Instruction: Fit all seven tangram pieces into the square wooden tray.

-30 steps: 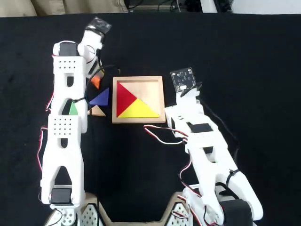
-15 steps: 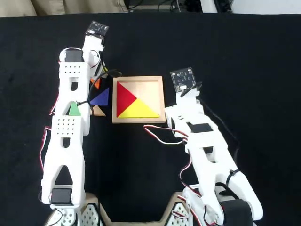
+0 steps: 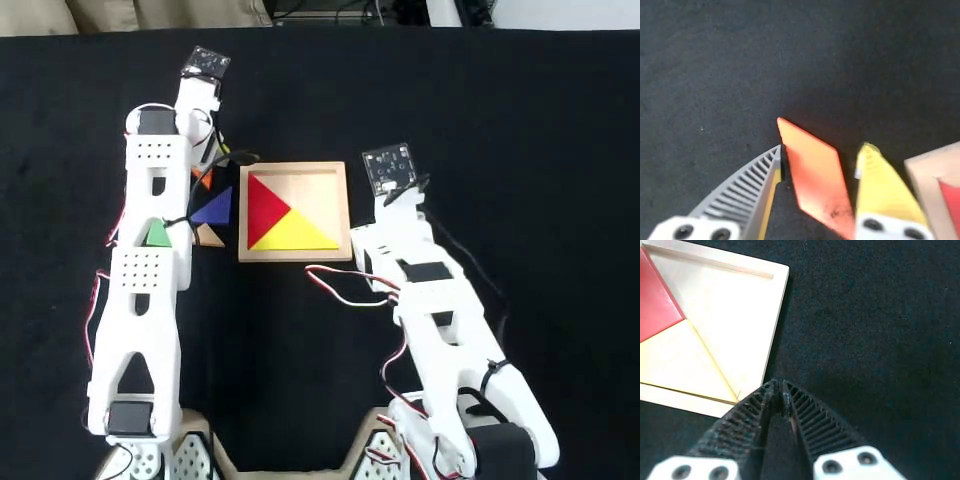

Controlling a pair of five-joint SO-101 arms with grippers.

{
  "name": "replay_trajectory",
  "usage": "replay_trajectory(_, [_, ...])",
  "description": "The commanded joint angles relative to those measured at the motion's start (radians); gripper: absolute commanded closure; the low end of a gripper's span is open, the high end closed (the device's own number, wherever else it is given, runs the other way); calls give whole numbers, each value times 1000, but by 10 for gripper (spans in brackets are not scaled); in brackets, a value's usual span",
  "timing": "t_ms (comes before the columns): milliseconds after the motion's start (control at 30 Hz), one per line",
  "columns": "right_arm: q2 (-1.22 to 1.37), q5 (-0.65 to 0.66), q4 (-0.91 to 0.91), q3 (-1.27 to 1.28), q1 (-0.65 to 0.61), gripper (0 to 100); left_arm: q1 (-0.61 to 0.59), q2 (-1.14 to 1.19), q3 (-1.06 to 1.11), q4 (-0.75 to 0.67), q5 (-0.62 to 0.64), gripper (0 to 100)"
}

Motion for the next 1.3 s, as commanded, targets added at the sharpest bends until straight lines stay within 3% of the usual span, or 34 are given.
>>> replay_trajectory(0, [-36,9,-20,-5,15,987,13,20,18,18,-55,838])
replay_trajectory(133, [-36,9,-20,-5,15,987,31,20,10,94,-141,846])
replay_trajectory(300, [-36,9,-20,-7,15,987,28,18,-19,112,-143,863])
replay_trajectory(467, [-36,9,-20,-7,15,987,28,14,-150,235,-150,922])
replay_trajectory(633, [-36,9,-20,-7,15,987,30,-109,-139,345,-203,927])
replay_trajectory(833, [-36,9,-20,-7,15,987,-4,-238,-130,350,-264,923])
replay_trajectory(1067, [-36,9,-20,-7,15,987,-137,-433,-139,350,-295,923])
replay_trajectory(1267, [-36,9,-20,-8,15,987,-344,-600,-111,351,-290,923])
